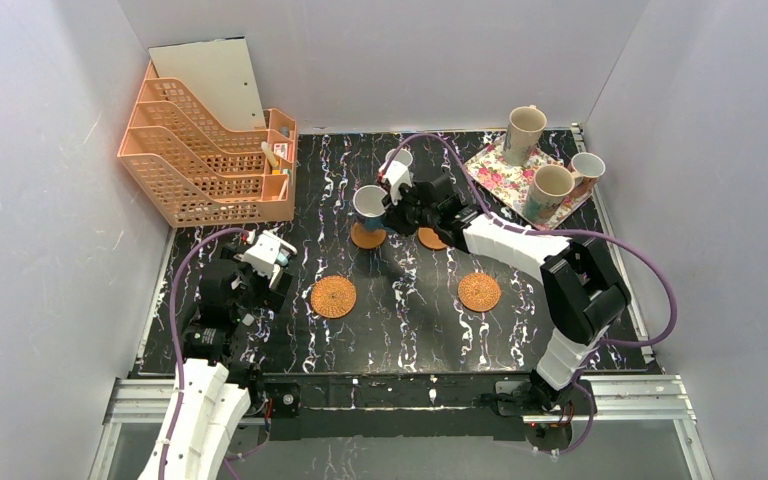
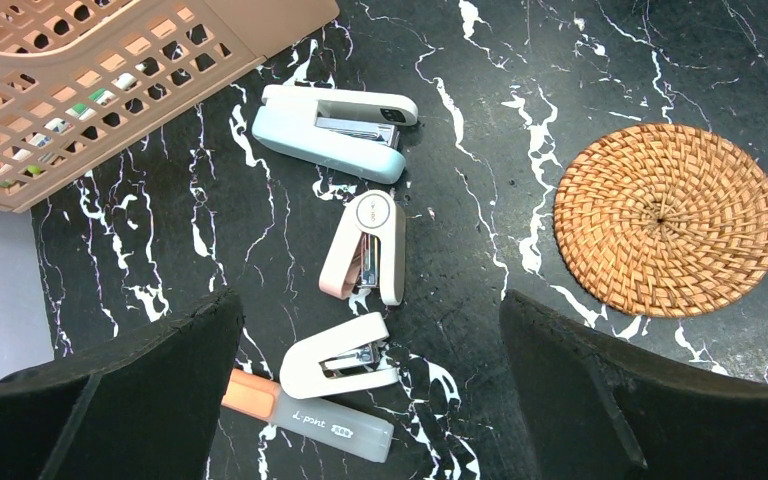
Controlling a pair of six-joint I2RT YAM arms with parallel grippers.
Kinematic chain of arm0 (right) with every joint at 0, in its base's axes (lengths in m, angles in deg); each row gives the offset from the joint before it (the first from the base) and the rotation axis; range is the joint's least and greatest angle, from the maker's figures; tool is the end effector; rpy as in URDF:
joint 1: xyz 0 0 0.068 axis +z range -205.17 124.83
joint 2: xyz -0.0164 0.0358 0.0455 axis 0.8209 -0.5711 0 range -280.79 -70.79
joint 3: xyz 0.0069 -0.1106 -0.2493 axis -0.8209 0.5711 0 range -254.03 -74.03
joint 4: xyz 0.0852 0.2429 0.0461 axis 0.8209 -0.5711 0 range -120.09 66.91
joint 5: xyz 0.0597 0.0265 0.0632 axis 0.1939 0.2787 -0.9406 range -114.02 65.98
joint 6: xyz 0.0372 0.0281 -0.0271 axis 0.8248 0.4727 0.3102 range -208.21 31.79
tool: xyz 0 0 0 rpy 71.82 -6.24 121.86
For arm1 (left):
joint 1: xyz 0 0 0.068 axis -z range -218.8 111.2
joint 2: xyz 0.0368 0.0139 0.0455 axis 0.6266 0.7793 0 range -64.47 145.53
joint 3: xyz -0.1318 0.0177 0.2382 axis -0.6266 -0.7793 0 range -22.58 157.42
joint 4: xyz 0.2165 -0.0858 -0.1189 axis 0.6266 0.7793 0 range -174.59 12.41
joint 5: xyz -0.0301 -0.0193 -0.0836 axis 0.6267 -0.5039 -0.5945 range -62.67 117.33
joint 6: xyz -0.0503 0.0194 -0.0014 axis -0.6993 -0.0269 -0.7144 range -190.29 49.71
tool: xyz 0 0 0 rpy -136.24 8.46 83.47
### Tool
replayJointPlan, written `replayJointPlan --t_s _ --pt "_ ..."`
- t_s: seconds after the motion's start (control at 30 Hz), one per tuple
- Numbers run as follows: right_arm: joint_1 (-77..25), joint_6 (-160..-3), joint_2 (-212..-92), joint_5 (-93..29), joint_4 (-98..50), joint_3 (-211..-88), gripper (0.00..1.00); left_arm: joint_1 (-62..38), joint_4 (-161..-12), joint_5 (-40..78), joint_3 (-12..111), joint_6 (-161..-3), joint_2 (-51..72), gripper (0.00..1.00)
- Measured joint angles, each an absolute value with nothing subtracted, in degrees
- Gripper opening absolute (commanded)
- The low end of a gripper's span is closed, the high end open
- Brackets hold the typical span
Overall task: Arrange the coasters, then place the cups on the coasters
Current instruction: Place the cup on the coaster.
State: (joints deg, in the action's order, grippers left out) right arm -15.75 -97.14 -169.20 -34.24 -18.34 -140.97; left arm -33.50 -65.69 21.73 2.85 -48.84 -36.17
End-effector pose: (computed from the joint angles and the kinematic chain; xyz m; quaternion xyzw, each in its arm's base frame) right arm 0.3021 0.2565 0.2489 -0.3899 0.7544 0.2105 0.4842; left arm 0.1360 -0.0162 0.2458 0.2180 0.7981 0.0387 0.5604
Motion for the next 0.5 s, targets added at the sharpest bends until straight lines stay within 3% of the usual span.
replayJointPlan --t_s 0.5 --pt "-14.53 -97.20 -172.85 -32.66 -18.25 -140.99 0.01 -34.15 -65.67 21.66 2.85 -48.84 -36.17 0.98"
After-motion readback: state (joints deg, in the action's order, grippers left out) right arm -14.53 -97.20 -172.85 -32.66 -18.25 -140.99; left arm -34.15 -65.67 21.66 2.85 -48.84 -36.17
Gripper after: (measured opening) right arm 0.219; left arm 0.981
